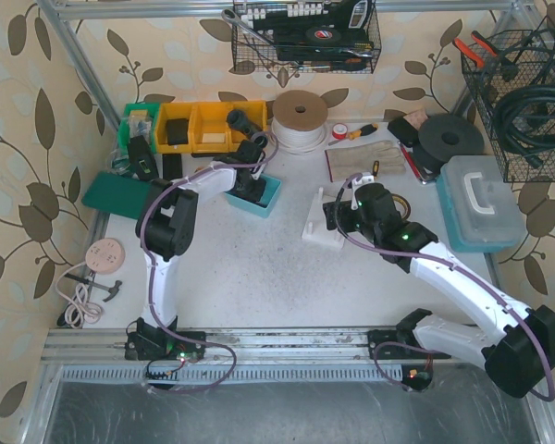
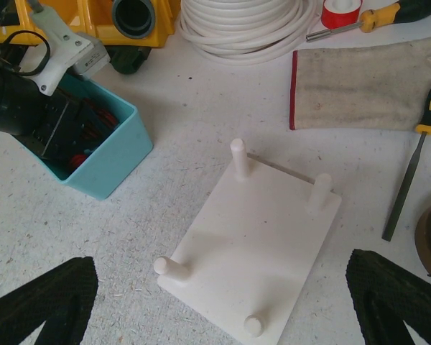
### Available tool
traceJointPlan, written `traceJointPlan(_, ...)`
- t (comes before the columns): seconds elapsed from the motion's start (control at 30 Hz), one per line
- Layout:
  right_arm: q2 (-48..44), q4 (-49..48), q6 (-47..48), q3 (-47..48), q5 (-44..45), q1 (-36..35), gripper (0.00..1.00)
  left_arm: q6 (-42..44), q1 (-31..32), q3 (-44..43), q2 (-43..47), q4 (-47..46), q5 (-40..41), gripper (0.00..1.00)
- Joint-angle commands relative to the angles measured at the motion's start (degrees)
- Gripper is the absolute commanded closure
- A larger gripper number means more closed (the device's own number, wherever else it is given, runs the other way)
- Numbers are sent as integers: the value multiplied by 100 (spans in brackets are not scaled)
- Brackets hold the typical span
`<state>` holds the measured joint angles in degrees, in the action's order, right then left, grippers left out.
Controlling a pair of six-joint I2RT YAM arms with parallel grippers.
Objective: Install the large spring
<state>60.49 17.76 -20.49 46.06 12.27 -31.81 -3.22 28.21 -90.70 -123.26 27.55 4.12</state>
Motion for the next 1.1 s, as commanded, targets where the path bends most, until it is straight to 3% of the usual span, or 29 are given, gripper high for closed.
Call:
traceJointPlan(0.0,-80,-86,27,-89,100,0,7,64,16,-32,588,57,-109,92)
traceJointPlan(0.2,-136,-86,31,-120,141,0,7,195,16,201,1299,-441,-358,100)
traceJointPlan(0.53,18,-46,23,27,-80,27,7,949,69,2257,2839,-2650,-909,100)
traceJointPlan(0.63,70,191,78,322,-619,84,7,1251,147,2853,3238,-3282,-1445,100)
traceJointPlan(0.8,301,1045,149,1118,-1663,431,12,2469,632,4484,4266,-5329,-2407,100)
traceJointPlan(0.9,592,1156,134,1477,-3177,856,24,2605,779,4770,4556,-5595,-2835,100)
traceJointPlan(1.07,1009,1021,123,1684,-4219,837,34,2878,1142,5022,4867,-5881,-2974,100)
